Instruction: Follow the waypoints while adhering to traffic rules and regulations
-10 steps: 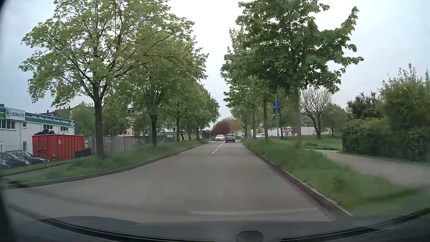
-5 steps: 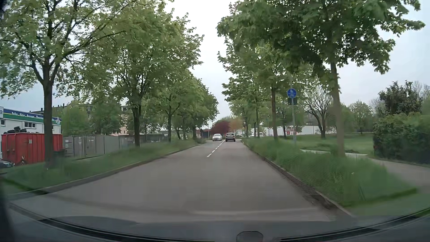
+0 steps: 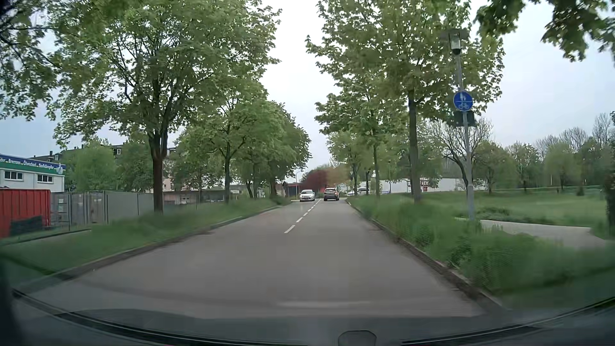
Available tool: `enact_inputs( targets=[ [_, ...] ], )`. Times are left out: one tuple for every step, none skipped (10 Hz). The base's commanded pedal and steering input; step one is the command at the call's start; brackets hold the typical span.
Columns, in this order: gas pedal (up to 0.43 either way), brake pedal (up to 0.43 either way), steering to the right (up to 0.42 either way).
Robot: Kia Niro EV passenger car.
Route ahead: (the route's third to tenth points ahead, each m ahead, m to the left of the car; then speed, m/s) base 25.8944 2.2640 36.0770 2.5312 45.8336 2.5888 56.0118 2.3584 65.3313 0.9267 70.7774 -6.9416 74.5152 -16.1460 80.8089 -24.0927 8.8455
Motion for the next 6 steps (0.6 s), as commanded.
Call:
enact_inputs(
  targets=[
    [0.110, 0.000, -0.001],
    [0.110, 0.000, -0.001],
    [0.110, 0.000, -0.001],
    [0.110, 0.000, -0.001],
    [0.110, 0.000, -0.001],
    [0.118, 0.000, -0.001]
  ],
)
